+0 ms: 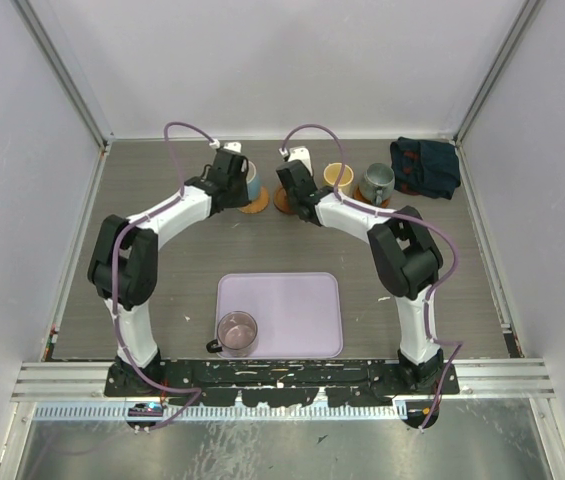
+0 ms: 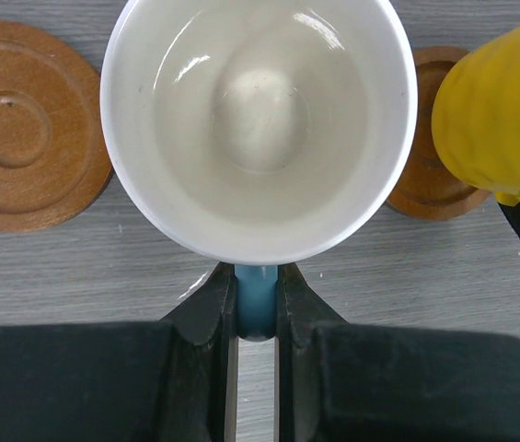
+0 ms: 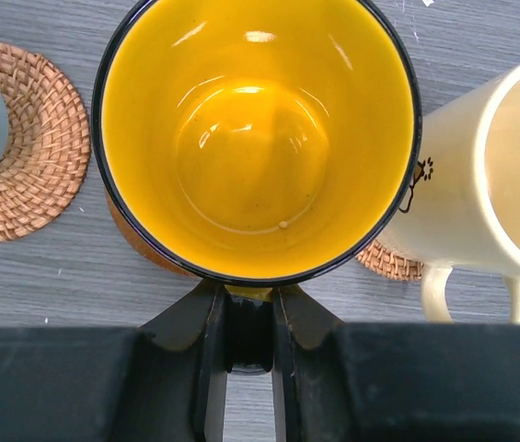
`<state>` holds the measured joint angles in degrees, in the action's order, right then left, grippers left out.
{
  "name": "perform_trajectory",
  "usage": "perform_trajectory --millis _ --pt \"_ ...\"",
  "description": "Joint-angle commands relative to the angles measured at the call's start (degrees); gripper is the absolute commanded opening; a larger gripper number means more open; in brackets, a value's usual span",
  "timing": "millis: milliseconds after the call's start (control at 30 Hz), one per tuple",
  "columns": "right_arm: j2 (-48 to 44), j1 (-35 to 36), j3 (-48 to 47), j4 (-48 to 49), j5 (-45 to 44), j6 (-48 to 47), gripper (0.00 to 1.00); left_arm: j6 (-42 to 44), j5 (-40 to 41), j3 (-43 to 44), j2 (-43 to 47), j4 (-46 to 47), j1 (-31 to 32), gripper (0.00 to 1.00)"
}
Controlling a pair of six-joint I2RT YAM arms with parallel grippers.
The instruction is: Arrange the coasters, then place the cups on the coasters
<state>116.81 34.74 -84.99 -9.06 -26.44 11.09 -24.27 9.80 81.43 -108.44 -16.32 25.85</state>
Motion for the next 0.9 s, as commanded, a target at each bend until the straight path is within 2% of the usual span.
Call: perform_trajectory --millis 0,200,500,867 --pt "-1.0 -0.5 -3.6 7.3 -1.5 0.8 0.01 1.2 -0.5 4.8 0.3 5.1 -0.3 0.0" --pt "-0.8 -0.6 -3.4 7.7 -1.5 1.4 0.01 2.3 -0.2 6.5 -0.4 3.6 0.3 0.0" --pt "-1.2 -0.7 -2.7 8.5 -1.8 1.7 0.01 7.3 7.5 9.6 -1.2 -0.7 3.0 0.0" --pt "-1.5 -0.7 -2.5 8.6 -1.5 2.2 0.01 6.2 9.2 9.8 -2.2 -2.9 4.0 0.0"
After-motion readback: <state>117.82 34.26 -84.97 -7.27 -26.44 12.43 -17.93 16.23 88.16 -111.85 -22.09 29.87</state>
